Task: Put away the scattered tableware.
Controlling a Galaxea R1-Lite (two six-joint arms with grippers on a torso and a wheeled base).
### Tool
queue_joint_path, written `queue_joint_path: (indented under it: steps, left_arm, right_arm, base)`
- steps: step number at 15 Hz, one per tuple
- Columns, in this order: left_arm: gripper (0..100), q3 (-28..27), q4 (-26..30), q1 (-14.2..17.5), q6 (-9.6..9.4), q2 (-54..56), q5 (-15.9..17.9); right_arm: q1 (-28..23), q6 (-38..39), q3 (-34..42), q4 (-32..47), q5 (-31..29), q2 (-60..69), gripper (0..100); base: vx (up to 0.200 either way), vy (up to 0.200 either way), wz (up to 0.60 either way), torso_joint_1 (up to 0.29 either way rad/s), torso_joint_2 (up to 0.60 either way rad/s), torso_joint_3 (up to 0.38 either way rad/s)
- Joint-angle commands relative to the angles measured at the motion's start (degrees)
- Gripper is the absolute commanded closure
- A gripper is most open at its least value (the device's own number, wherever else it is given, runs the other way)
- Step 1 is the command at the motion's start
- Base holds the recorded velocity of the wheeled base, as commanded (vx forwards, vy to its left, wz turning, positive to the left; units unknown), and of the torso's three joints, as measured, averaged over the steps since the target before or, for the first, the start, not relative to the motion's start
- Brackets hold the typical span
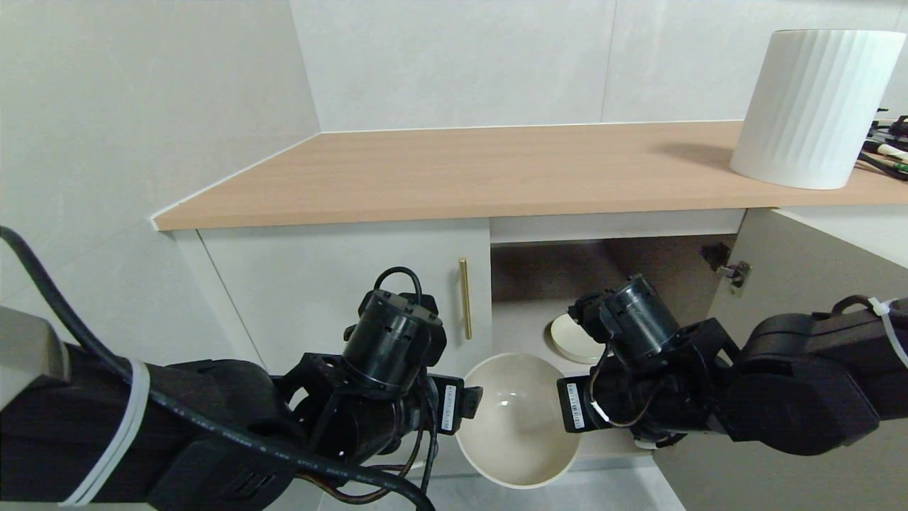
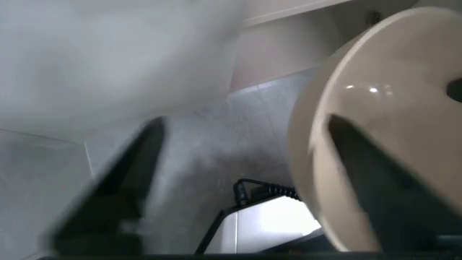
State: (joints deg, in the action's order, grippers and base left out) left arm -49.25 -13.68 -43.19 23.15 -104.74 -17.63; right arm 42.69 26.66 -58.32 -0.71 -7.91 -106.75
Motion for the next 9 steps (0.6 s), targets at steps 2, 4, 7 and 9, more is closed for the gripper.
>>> queue_joint_path:
  steps: [2, 4, 7, 9]
  left_arm:
    - [0, -0.1, -0.3, -0.1, 0.05, 0.2, 0.1]
    - [0, -0.1, -0.2, 0.0, 0.05, 1.3, 0.2]
    - [0, 0.0, -0.3, 0.6, 0.40, 4.7, 0.8]
    - [0, 0.0, -0.3, 0.6, 0.76, 5.1, 0.9]
  right_arm:
    - [0.0, 0.1, 0.0, -0.3, 0.1, -0.3, 100]
    - [0.1, 0.0, 0.0, -0.3, -0.6, -0.3, 100]
    - [-1.4, 0.2, -0.2, -2.8, -4.4, -2.3, 100]
    - [-4.1, 0.3, -0.1, -7.0, -5.3, -4.5, 100]
  base:
    - [0.000, 0.000, 0.00, 0.000, 0.00, 0.000]
    - [0.000, 0.000, 0.00, 0.000, 0.00, 0.000]
    - [0.000, 0.000, 0.00, 0.000, 0.00, 0.000]
    - [0.000, 0.000, 0.00, 0.000, 0.00, 0.000]
